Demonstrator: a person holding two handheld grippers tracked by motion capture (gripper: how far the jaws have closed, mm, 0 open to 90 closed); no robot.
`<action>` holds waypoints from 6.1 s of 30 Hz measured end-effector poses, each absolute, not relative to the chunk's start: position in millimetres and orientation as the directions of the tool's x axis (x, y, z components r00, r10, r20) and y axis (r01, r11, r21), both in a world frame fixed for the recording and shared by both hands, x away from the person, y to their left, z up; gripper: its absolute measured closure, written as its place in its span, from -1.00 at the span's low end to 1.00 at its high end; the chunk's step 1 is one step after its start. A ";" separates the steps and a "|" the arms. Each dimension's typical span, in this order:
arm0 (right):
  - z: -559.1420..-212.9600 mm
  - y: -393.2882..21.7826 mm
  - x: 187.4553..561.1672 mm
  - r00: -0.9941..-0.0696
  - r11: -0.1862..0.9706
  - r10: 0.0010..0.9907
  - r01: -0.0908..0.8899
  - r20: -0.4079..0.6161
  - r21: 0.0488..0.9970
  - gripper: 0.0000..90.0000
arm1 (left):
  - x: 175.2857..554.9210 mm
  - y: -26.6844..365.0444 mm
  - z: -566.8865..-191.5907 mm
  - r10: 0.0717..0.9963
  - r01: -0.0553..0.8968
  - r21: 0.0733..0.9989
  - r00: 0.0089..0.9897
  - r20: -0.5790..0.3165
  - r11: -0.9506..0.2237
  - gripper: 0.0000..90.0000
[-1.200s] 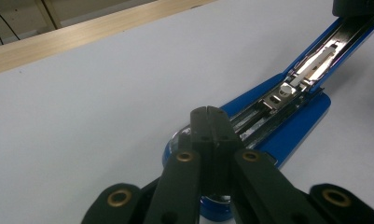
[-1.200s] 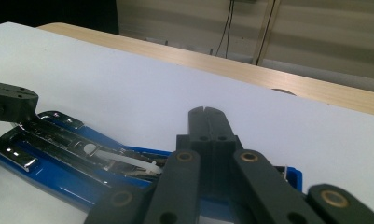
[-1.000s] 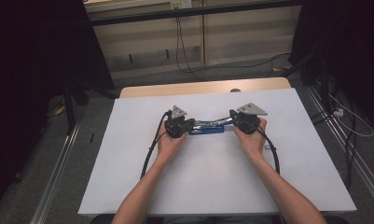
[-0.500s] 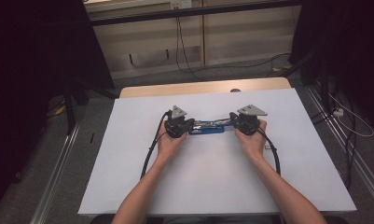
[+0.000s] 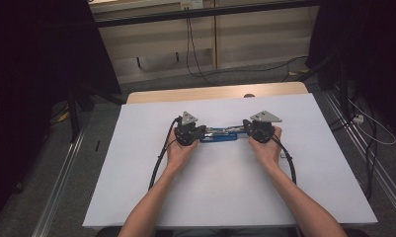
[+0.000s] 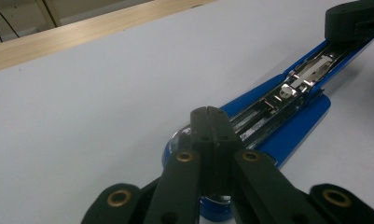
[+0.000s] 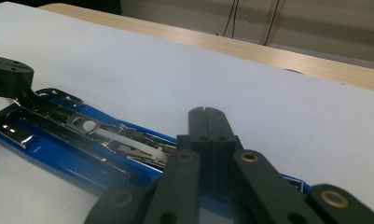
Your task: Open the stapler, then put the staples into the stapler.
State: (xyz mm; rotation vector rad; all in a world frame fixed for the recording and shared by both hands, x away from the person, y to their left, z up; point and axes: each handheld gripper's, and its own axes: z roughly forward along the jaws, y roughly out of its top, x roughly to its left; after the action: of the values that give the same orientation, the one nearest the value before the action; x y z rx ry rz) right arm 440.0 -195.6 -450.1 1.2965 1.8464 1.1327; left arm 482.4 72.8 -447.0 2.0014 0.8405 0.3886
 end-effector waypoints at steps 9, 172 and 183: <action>-449.6 -200.1 441.4 -0.334 0.156 0.942 0.435 -0.001 0.887 1.00 | 482.9 73.8 -443.3 0.688 0.408 0.847 0.722 -0.071 -0.341 1.00; -418.1 -317.3 378.3 -0.594 0.363 0.801 0.576 0.071 0.732 -0.41 | 336.4 222.2 -419.2 0.799 0.356 0.901 0.602 -0.018 -0.249 -0.91; -417.3 -327.6 377.0 -0.637 0.503 0.771 0.598 -0.011 0.624 -0.08 | 336.6 221.3 -419.6 0.794 0.356 0.896 0.608 -0.006 -0.265 -0.91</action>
State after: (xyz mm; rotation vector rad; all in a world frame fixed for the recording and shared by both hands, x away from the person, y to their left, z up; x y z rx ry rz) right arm 377.0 -327.6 -417.3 1.1531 2.4605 0.8553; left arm 336.6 221.3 -419.6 1.8617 0.9239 0.5655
